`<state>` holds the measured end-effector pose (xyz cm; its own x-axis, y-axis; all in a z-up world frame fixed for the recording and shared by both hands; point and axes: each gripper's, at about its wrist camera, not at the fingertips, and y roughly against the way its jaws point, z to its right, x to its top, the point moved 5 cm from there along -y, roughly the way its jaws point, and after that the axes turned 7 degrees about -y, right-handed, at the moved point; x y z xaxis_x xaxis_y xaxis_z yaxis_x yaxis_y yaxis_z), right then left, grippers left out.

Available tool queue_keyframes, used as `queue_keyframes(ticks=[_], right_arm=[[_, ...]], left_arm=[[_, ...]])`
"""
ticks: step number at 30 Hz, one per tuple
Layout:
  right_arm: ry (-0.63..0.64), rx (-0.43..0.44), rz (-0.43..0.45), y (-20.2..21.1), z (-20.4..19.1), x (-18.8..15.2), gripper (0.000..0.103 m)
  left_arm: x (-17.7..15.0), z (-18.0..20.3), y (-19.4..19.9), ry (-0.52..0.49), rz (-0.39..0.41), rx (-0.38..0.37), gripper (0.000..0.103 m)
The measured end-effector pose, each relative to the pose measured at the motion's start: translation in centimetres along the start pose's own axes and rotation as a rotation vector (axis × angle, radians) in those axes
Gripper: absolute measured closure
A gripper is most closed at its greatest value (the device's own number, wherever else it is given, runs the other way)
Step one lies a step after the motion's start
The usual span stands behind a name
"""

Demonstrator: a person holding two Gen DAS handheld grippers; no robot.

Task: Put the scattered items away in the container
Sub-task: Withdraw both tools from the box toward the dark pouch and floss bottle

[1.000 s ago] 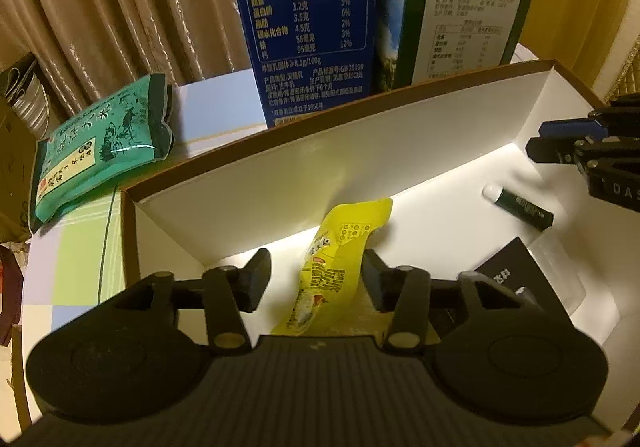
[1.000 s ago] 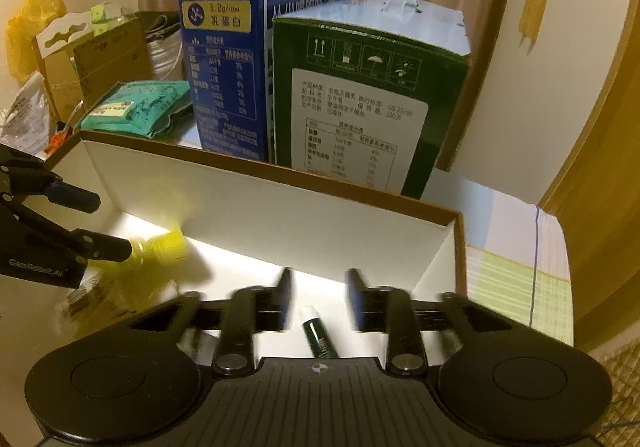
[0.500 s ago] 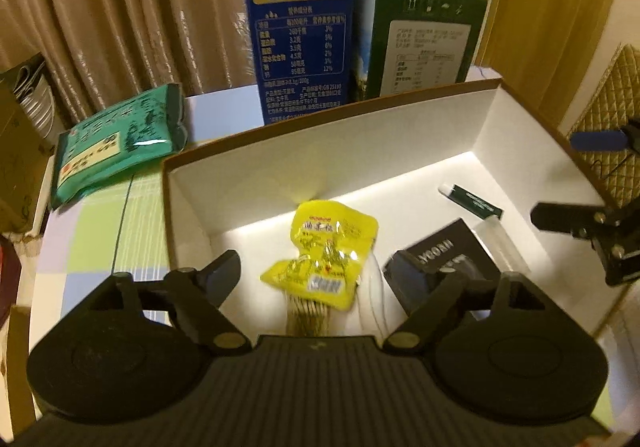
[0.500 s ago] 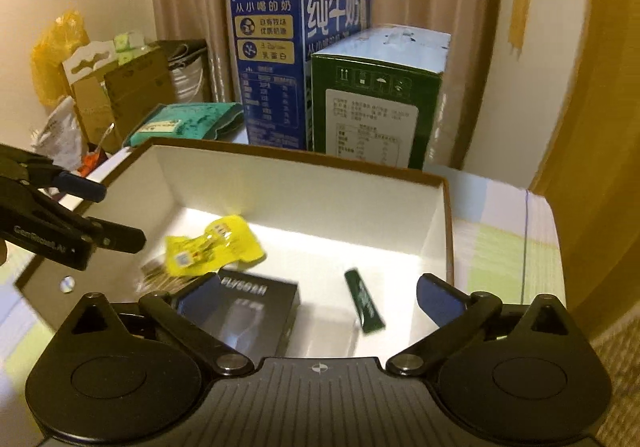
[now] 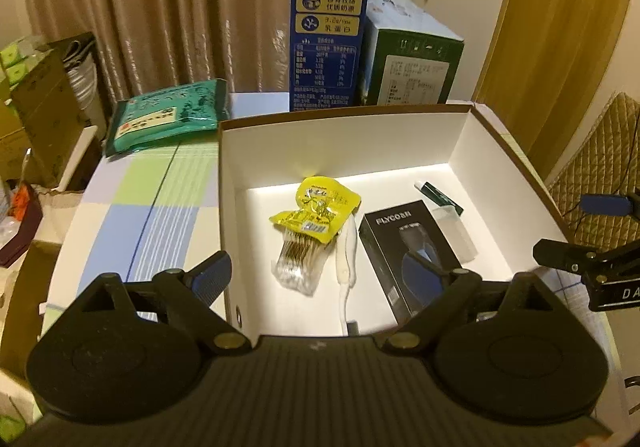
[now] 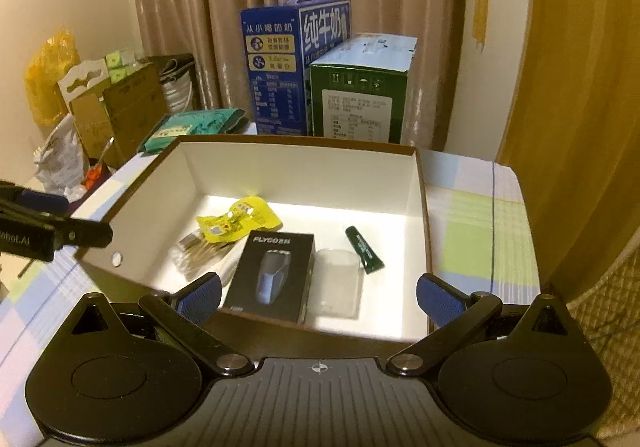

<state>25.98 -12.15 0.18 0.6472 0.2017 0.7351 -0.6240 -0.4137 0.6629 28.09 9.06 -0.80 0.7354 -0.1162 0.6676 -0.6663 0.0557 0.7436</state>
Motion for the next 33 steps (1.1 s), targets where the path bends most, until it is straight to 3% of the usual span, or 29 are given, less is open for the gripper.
queue_keyframes(ticks=[18,33], right_arm=[[0.0,0.046,0.001,7.5,-2.8,-5.3,0.002],[-0.001,0.061,-0.036,10.3,-3.2,-8.8,0.002]], left_arm=[[-6.3,3.5,8.3,0.061,0.0,0.035,0.011],[-10.8,5.5,11.1,0.094,-0.036,0.053,0.011]])
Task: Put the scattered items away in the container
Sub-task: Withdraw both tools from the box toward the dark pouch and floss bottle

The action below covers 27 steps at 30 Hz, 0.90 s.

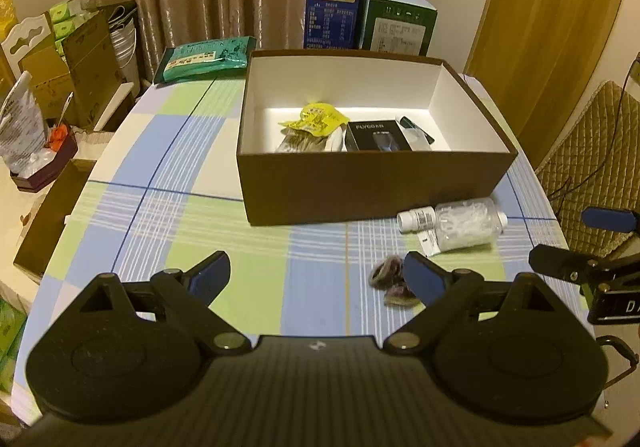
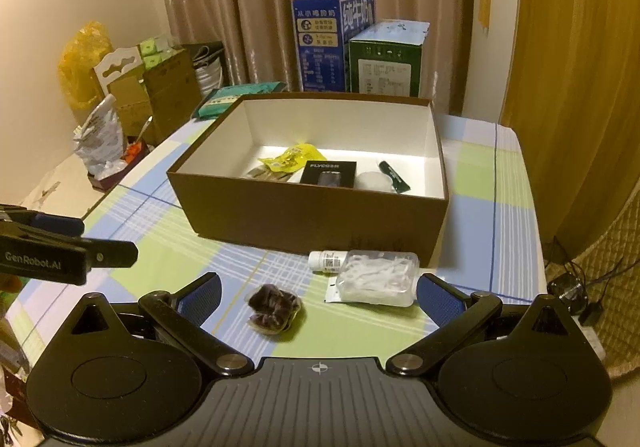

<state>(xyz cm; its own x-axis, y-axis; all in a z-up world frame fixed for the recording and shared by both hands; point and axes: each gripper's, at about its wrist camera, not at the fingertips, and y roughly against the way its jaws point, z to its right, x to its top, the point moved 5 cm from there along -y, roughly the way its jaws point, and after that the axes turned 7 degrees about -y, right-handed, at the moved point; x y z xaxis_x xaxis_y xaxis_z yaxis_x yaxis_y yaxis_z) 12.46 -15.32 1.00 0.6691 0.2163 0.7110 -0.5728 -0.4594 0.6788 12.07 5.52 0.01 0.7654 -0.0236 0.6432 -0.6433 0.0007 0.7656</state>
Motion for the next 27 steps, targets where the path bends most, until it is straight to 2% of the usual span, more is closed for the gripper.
queue_keyframes(ticks=[6,12,18,27], right_arm=[[0.003,0.008,-0.014,0.6,0.0,-1.2,0.002],[-0.023,-0.002,-0.071,0.3,0.8,-3.5,0.002],[-0.05,-0.014,-0.12,0.0,1.5,-5.2,0.002],[-0.09,-0.044,-0.118,-1.2,3.1,-5.6,0.002]], left_arm=[[-1.0,0.4,0.6,0.0,-0.003,0.011,0.011],[-2.5,1.0,0.8,-0.017,-0.017,0.01,0.011],[-4.1,2.2,0.2,-0.043,-0.046,-0.016,0.011],[-4.5,4.2,-1.2,-0.095,-0.052,-0.078,0.011]])
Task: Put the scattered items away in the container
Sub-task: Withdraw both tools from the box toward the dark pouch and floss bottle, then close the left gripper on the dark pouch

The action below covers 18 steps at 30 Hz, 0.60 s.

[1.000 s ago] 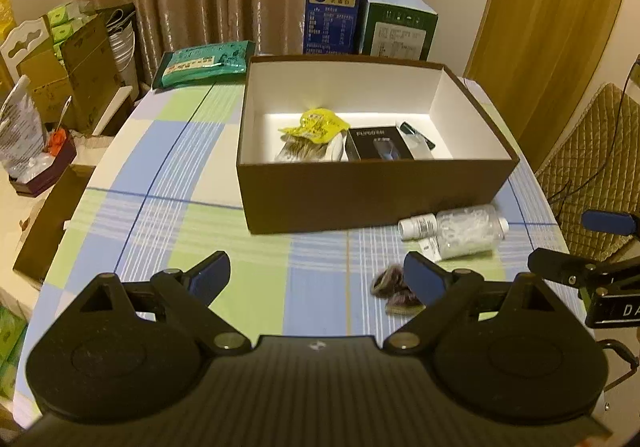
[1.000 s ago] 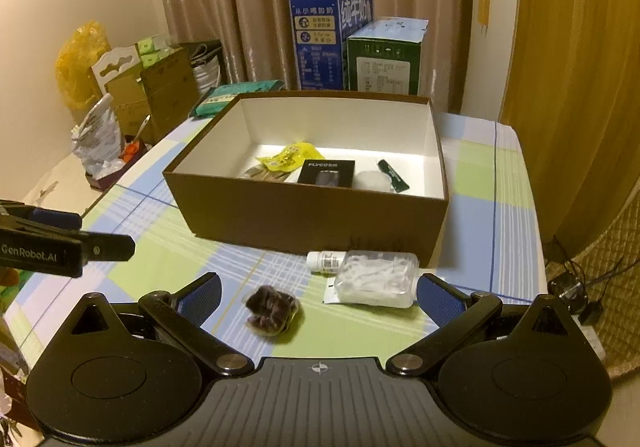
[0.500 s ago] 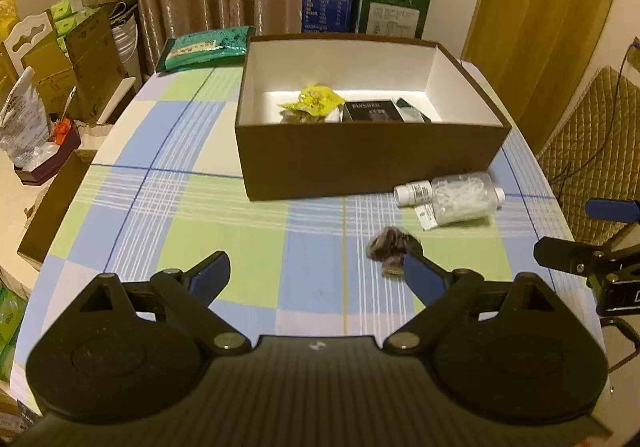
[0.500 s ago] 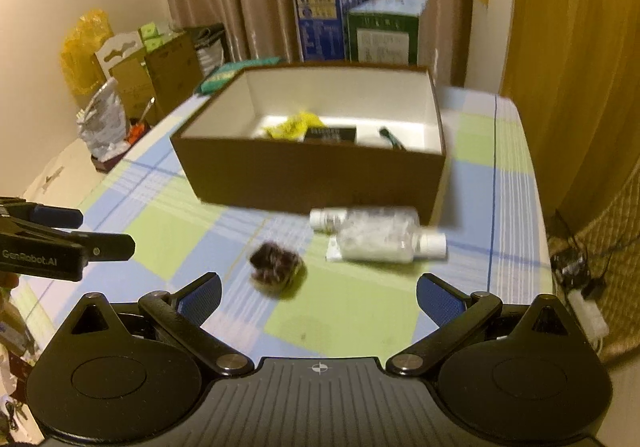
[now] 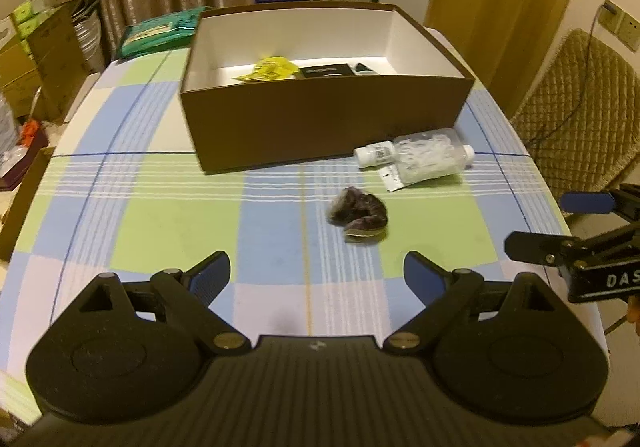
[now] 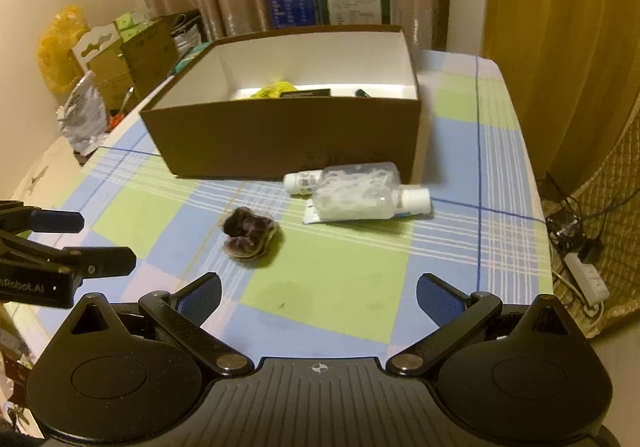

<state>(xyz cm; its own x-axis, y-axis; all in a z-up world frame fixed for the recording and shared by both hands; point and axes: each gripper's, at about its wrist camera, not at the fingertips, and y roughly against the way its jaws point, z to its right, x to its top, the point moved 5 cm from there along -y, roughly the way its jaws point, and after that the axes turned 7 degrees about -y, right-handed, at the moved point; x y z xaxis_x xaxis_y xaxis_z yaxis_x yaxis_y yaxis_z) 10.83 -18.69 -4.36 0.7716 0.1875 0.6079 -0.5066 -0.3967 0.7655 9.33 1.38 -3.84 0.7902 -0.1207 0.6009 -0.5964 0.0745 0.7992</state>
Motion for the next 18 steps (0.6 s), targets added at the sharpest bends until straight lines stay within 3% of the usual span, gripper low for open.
queue_keyframes(ticks=[18], right_arm=[[-0.103,-0.046,-0.034,-3.0,3.8,0.1,0.002]], left_arm=[[1.1,2.1,-5.9,-0.096,-0.031,-0.086,0.012]])
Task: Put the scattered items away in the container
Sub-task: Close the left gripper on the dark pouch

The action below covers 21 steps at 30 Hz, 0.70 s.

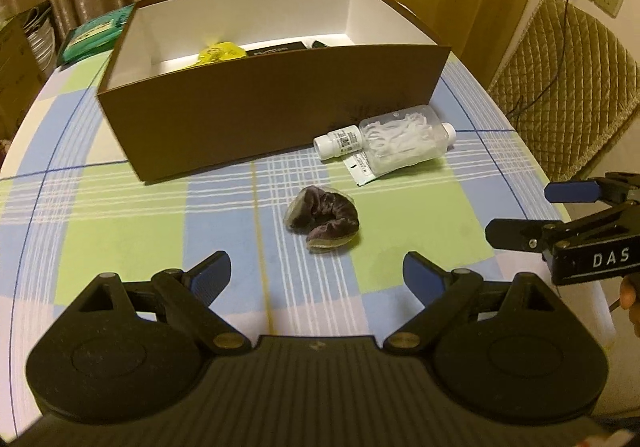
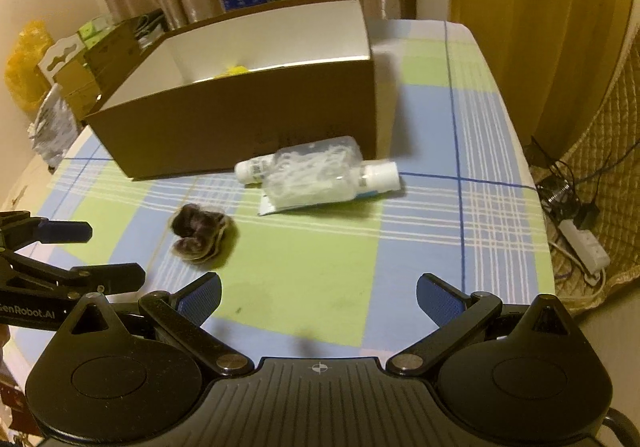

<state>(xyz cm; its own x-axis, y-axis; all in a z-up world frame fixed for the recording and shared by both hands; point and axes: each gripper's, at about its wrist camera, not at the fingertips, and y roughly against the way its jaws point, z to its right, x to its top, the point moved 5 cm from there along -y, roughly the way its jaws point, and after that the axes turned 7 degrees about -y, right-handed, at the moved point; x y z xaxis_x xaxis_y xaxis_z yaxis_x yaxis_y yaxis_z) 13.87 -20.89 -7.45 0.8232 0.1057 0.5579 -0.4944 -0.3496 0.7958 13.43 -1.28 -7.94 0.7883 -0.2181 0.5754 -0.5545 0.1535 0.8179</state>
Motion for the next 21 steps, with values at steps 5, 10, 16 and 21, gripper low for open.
queue_keyframes(ticks=[5,10,16,21], right_arm=[[-0.014,-0.019,-0.005,-1.0,0.9,0.5,0.002],[-0.016,-0.024,-0.012,-2.2,1.2,0.7,0.002],[-0.014,-0.029,-0.015,-3.3,1.5,1.3,0.002],[-0.019,-0.034,-0.014,-4.0,1.8,2.0,0.002]], left_arm=[[0.7,0.4,-2.0,-0.051,-0.018,-0.005,0.015],[1.3,0.4,-3.9,-0.084,-0.034,-0.01,0.016],[2.7,0.2,-6.4,-0.124,-0.025,-0.015,0.022],[3.6,0.0,-8.3,-0.165,-0.027,-0.019,0.029]])
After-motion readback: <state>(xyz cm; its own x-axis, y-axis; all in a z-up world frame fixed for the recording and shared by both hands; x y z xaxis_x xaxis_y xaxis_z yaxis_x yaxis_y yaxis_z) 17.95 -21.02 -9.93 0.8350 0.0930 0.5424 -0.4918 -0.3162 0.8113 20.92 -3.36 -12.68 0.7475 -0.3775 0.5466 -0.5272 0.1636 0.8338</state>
